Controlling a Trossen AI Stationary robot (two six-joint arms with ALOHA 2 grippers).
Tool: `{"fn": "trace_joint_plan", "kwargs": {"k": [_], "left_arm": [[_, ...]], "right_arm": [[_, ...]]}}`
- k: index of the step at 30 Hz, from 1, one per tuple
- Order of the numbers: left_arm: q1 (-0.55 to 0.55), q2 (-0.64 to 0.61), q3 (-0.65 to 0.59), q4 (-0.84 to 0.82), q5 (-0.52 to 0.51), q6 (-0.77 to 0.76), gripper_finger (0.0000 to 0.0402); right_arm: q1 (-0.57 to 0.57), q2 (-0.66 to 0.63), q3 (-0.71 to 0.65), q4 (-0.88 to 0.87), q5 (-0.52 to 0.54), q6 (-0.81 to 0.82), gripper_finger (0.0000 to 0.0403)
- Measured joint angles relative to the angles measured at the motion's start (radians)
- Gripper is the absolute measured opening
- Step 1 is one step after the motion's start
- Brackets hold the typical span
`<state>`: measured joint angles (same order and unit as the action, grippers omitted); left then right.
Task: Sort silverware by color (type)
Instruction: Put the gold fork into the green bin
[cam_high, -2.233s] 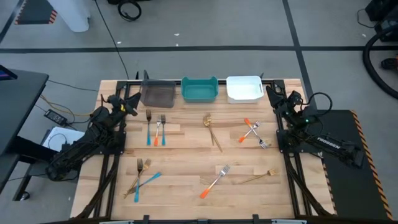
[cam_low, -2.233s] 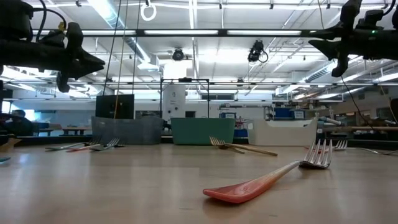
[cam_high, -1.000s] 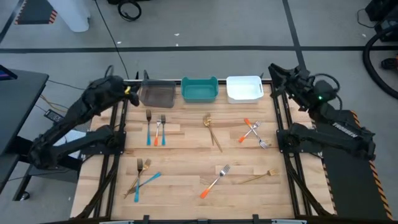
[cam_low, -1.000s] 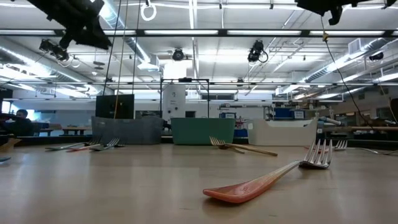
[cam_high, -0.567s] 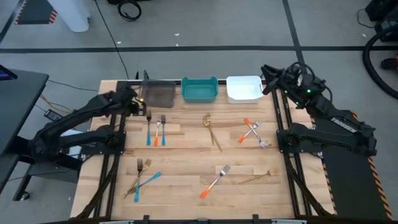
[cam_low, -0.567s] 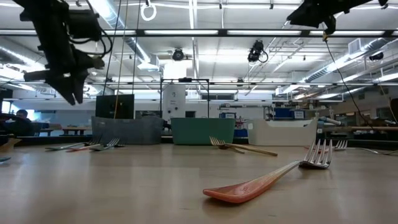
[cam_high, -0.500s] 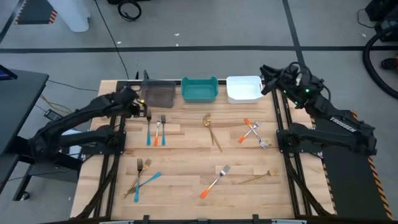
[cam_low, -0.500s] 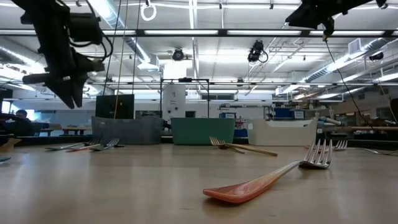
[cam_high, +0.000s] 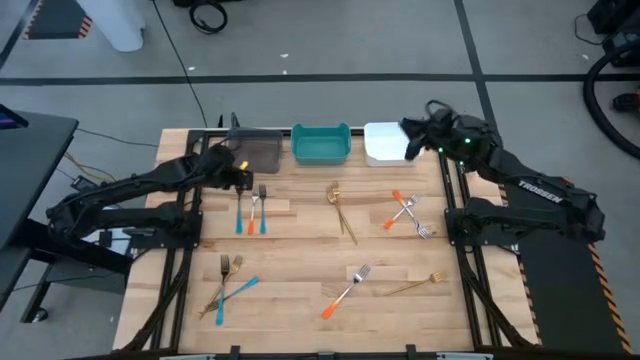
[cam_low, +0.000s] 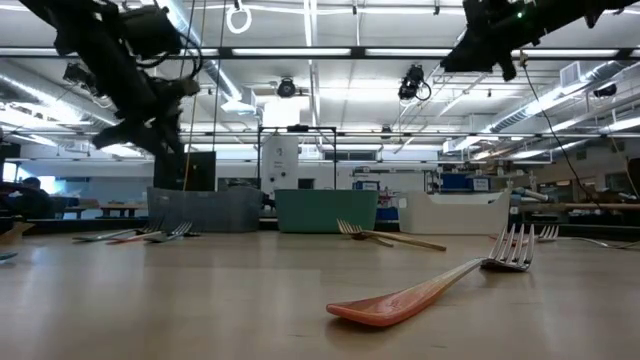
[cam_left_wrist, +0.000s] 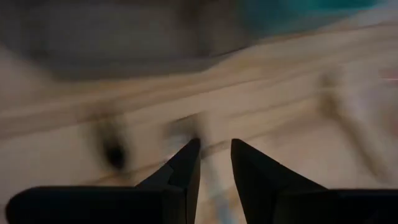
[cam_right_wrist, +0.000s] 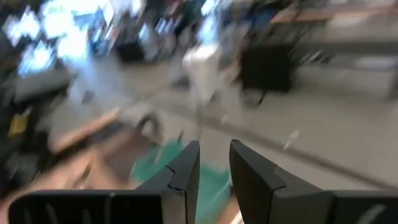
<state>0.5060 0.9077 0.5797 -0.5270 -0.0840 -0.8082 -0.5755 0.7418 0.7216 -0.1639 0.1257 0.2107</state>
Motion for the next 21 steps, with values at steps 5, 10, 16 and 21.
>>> {"fn": "trace_joint_plan", "kwargs": {"k": [5, 10, 16, 21], "left_arm": [[-0.091, 0.000, 0.000, 0.242, 0.045, 0.081, 0.0099], [-0.162, 0.000, 0.000, 0.404, 0.064, 0.177, 0.0099], [-0.204, 0.002, 0.001, 0.476, 0.076, 0.191, 0.0098], [-0.206, 0.002, 0.001, 0.475, 0.076, 0.192, 0.0098]], "right_arm": [[0.026, 0.037, 0.000, -0.236, -0.181, 0.039, 0.0095], [0.081, 0.080, 0.000, -0.430, -0.217, 0.128, 0.0095], [0.204, 0.198, 0.000, -0.429, -0.209, 0.233, 0.0095], [0.294, 0.324, 0.000, -0.317, -0.163, 0.354, 0.0095]]}}
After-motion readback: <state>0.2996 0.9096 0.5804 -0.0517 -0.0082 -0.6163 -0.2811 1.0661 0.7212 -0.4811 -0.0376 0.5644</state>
